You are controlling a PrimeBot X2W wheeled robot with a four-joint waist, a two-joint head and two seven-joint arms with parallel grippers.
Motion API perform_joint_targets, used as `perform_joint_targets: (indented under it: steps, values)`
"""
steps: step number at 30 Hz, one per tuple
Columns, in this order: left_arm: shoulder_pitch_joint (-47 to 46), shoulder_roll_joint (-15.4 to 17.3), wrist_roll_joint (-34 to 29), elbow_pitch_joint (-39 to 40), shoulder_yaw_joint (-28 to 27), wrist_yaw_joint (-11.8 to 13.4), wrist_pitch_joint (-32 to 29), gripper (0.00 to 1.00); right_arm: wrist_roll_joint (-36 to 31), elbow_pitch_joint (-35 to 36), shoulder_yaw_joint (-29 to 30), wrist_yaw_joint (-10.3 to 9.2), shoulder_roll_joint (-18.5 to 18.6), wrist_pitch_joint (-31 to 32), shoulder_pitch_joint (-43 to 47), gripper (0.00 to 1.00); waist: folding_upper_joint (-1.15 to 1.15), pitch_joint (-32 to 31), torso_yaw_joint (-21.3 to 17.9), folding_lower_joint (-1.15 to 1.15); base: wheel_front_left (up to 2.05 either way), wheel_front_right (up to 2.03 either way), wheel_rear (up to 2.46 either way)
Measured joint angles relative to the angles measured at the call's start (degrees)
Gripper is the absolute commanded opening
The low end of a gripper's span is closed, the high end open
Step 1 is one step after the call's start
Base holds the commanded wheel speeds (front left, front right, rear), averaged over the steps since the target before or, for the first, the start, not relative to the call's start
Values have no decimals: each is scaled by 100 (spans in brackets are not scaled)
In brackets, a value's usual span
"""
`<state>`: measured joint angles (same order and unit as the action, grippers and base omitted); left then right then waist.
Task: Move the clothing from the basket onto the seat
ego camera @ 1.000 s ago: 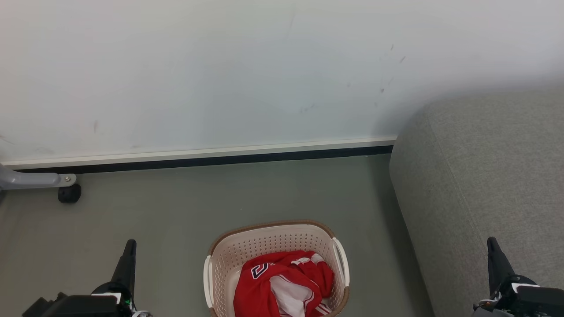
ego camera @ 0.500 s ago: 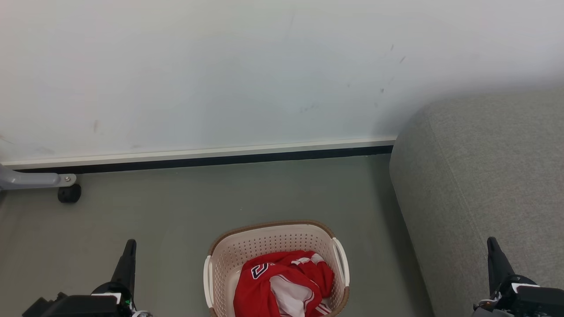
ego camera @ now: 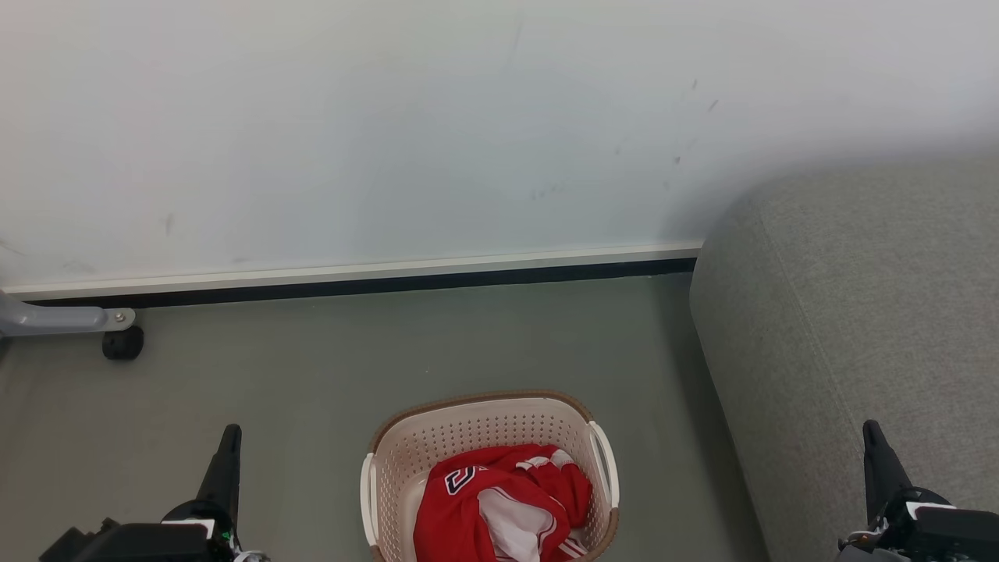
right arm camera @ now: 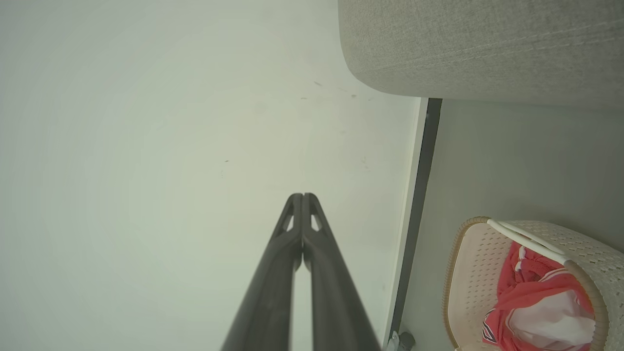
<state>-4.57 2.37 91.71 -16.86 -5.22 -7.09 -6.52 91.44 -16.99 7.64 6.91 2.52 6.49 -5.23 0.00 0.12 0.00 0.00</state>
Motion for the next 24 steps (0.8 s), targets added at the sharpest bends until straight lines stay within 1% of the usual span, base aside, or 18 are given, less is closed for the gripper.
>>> perform_joint_targets:
  steps: [24]
  values:
    - [0, 0, 0, 0, 0, 0, 0, 0, 0, 1, 0, 0, 0, 0, 0, 0, 0, 0, 0, 0, 0, 0, 0]
